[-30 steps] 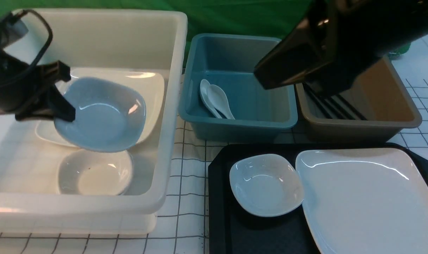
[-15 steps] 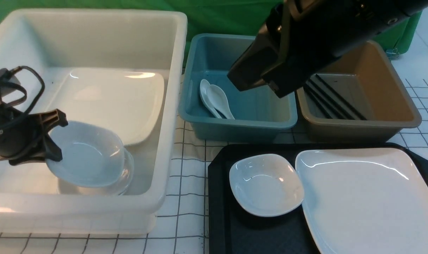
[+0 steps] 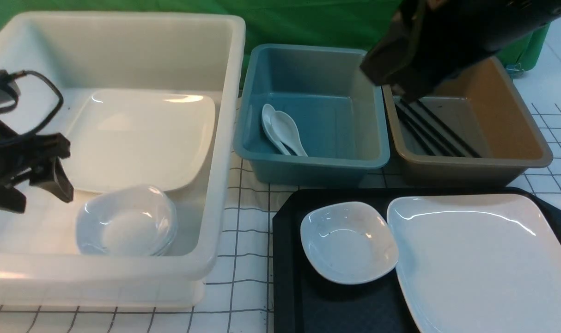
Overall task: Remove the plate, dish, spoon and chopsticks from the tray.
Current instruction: Use the left arm to put the small plate into the large storage box on the left, then use the left arm to grab a small plate from the dinner plate
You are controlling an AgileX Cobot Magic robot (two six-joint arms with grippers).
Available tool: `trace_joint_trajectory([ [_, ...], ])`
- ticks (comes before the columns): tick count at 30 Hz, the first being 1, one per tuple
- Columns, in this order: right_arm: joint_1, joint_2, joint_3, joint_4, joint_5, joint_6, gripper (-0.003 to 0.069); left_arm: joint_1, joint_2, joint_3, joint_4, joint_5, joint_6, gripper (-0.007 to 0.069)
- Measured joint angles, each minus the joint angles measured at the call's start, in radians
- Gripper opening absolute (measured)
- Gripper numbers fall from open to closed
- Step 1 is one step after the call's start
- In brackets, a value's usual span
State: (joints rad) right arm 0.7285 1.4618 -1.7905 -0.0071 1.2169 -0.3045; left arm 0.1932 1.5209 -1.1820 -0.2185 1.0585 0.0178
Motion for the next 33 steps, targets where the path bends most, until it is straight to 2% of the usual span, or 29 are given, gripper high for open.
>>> trace_joint_trajectory([
  [2, -0.016, -0.039, 0.016, -0.054, 0.0, 0.011, 0.0005, -0.025, -0.013, -0.048, -0.007, 0.044, 0.04, 0.0431],
  [4, -0.081, -0.089, 0.057, -0.073, -0.003, 0.018, -0.0001, -0.102, -0.032, -0.09, -0.017, 0.074, 0.091, 0.0315],
  [5, -0.081, -0.094, 0.063, -0.074, -0.003, 0.018, -0.0001, -0.111, -0.035, -0.095, -0.017, 0.074, 0.094, 0.0302],
  [6, -0.167, -0.134, 0.122, -0.082, -0.003, 0.024, -0.0003, -0.212, -0.047, -0.106, -0.023, 0.067, 0.112, 0.0167],
  [8, -0.253, -0.171, 0.207, -0.086, -0.002, 0.032, -0.0002, -0.335, -0.051, -0.109, -0.027, 0.04, 0.131, 0.0063],
  [11, -0.384, -0.224, 0.35, -0.057, -0.002, 0.039, -0.0002, -0.549, -0.037, -0.109, -0.028, -0.034, 0.156, 0.0006],
  [14, -0.49, -0.262, 0.497, 0.029, 0.002, 0.019, -0.0002, -0.752, -0.002, -0.109, -0.005, -0.162, 0.158, 0.0003],
  [15, -0.496, -0.268, 0.507, 0.037, 0.002, 0.008, -0.0002, -0.765, 0.0, -0.109, -0.001, -0.162, 0.157, 0.0003],
  [16, -0.536, -0.285, 0.574, 0.096, 0.006, -0.03, -0.0002, -0.851, 0.023, -0.109, 0.032, -0.227, 0.146, 0.0014],
  [19, -0.57, -0.313, 0.683, 0.217, 0.011, -0.108, -0.0002, -0.994, 0.091, -0.109, 0.133, -0.335, 0.09, 0.0068],
  [22, -0.574, -0.325, 0.717, 0.288, 0.012, -0.137, -0.0002, -1.062, 0.168, -0.109, 0.219, -0.389, 0.062, 0.017],
  [28, -0.576, -0.341, 0.724, 0.42, 0.01, -0.182, -0.0002, -1.094, 0.337, -0.109, 0.357, -0.433, 0.053, 0.043],
  [33, -0.576, -0.347, 0.724, 0.514, 0.009, -0.248, -0.0002, -1.094, 0.414, -0.109, 0.434, -0.484, 0.053, 0.0574],
])
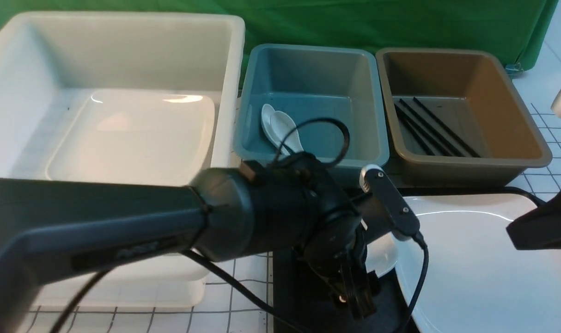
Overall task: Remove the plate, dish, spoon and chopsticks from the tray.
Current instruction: Use the left arm to grab a small plate from the dinner plate
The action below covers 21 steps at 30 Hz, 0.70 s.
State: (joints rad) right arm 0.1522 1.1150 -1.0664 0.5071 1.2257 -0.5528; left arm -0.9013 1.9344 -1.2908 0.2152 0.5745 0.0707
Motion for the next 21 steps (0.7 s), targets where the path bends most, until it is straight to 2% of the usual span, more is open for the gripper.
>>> trace_joint_trajectory([
  [4, 0.0, 0.0, 0.001, 0.012, -0.001, -0.008, -0.0002, 0.0, 0.04, 0.0, 0.051, -0.036, 0.0, 0.0578],
  [8, 0.0, 0.0, 0.001, 0.015, -0.002, -0.019, -0.0002, 0.0, 0.062, 0.0, 0.084, -0.053, -0.004, 0.051],
  [11, 0.0, 0.0, 0.001, 0.015, -0.002, -0.032, -0.0002, -0.001, 0.065, 0.0, 0.084, -0.055, -0.025, 0.0361],
  [12, 0.0, 0.0, 0.001, 0.015, -0.002, -0.033, -0.0002, -0.001, 0.065, 0.0, 0.084, -0.055, -0.025, 0.0347],
  [13, 0.0, 0.0, 0.001, 0.015, -0.003, -0.038, -0.0002, -0.004, 0.065, 0.0, 0.091, -0.054, -0.027, 0.0243],
  [15, 0.0, 0.0, 0.001, 0.015, -0.003, -0.046, -0.0002, -0.011, 0.054, -0.006, 0.11, -0.062, -0.022, 0.0115],
  [17, 0.0, 0.0, -0.006, 0.015, -0.002, -0.046, -0.0002, -0.012, 0.025, -0.011, 0.108, -0.06, -0.029, 0.0057],
  [21, 0.0, -0.011, -0.086, 0.034, -0.003, -0.025, -0.0002, -0.013, -0.069, -0.032, 0.057, 0.021, -0.071, 0.0009],
])
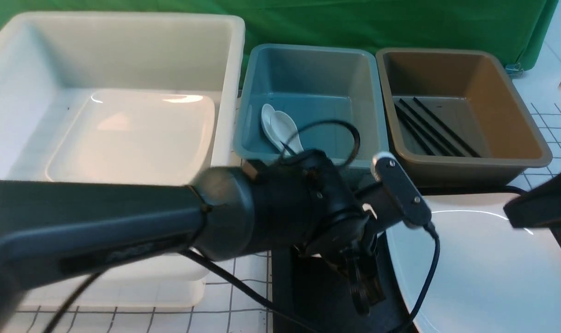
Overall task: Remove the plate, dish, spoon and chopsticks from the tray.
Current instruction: Use the left arm to grab a small plate from the dinner plate, then use the left arm to put the small plate into the large storage box on the left
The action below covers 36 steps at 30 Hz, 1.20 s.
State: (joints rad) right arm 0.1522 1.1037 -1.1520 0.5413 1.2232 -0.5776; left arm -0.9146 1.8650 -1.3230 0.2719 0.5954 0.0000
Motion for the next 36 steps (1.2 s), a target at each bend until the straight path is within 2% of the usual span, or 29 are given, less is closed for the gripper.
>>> trace_joint_trajectory([
  [7, 0.0, -0.036, -0.219, 0.06, 0.0, 0.025, -0.0002, 0.017, -0.214, -0.122, -0.029, 0.122, -0.013, 0.0006],
  [11, 0.006, -0.029, -0.343, 0.117, -0.001, 0.028, -0.0001, 0.111, -0.358, -0.192, -0.03, 0.19, -0.015, 0.0006],
  [12, 0.019, -0.02, -0.379, 0.127, -0.002, 0.028, -0.0001, 0.161, -0.394, -0.196, -0.029, 0.215, -0.017, 0.0006],
  [16, 0.132, 0.057, -0.47, 0.131, -0.002, 0.037, -0.0001, 0.35, -0.459, -0.196, -0.029, 0.336, -0.024, 0.0006],
  [18, 0.194, 0.096, -0.495, 0.119, -0.002, 0.051, -0.0001, 0.408, -0.462, -0.194, -0.036, 0.378, -0.024, 0.0006],
  [20, 0.318, 0.195, -0.557, 0.034, -0.002, 0.128, -0.0001, 0.505, -0.464, -0.16, -0.076, 0.422, -0.01, 0.0006],
  [24, 0.471, 0.349, -0.679, -0.185, -0.001, 0.271, -0.0001, 0.584, -0.464, -0.038, -0.123, 0.385, 0.0, 0.0006],
  [26, 0.511, 0.419, -0.733, -0.234, -0.002, 0.295, 0.0, 0.594, -0.464, 0.048, -0.13, 0.338, 0.0, 0.0006],
  [30, 0.535, 0.505, -0.801, -0.252, -0.002, 0.317, 0.0006, 0.595, -0.464, 0.197, -0.158, 0.227, 0.0, 0.0006],
  [36, 0.537, 0.536, -0.812, -0.261, -0.002, 0.318, 0.0009, 0.595, -0.463, 0.318, -0.175, 0.153, 0.0, 0.0017],
])
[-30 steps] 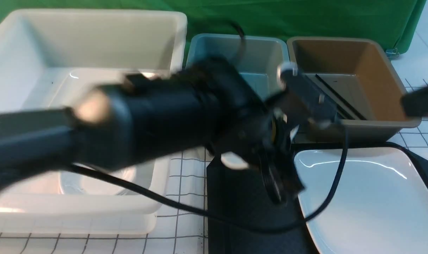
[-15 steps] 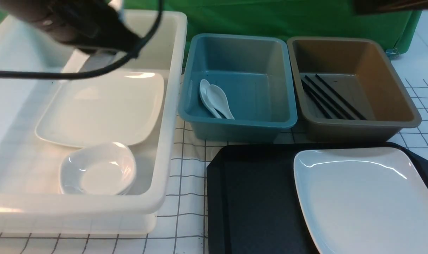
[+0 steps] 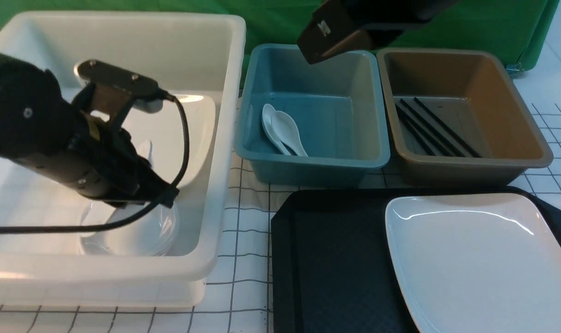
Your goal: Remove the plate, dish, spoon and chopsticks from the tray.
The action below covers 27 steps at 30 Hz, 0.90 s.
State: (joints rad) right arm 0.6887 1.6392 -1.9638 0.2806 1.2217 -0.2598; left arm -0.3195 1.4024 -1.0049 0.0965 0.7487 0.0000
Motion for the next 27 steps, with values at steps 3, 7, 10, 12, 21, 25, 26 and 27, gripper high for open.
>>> trace_joint_trajectory([
  [3, 0.001, 0.0, -0.002, 0.0, 0.0, 0.002, 0.0009, 0.0, 0.0, 0.024, 0.003, -0.024, 0.0, 0.0048],
  [7, 0.002, 0.0, -0.004, 0.0, 0.0, 0.002, 0.0009, 0.0, 0.0, 0.034, 0.011, -0.046, -0.018, 0.0181],
  [10, 0.002, 0.0, -0.007, -0.001, 0.001, 0.002, 0.0009, 0.0, 0.0, 0.034, 0.034, -0.055, -0.054, 0.0307],
  [12, 0.002, 0.0, -0.007, -0.001, 0.001, 0.002, 0.0009, 0.0, 0.0, 0.034, 0.048, -0.055, -0.062, 0.037],
  [21, 0.002, -0.025, -0.007, -0.08, 0.003, 0.002, 0.0009, 0.0, -0.046, -0.08, 0.01, 0.083, -0.079, 0.0348],
  [25, 0.0, -0.084, 0.013, -0.223, 0.0, 0.016, 0.0009, -0.026, -0.063, -0.17, -0.203, 0.105, 0.051, 0.0111],
  [26, -0.005, -0.105, 0.031, -0.258, -0.002, 0.02, 0.0007, -0.05, -0.063, -0.185, -0.255, 0.103, 0.082, 0.0063],
  [27, -0.015, -0.124, 0.058, -0.281, -0.002, 0.022, 0.0005, -0.081, -0.057, -0.197, -0.302, 0.1, 0.101, 0.0033],
])
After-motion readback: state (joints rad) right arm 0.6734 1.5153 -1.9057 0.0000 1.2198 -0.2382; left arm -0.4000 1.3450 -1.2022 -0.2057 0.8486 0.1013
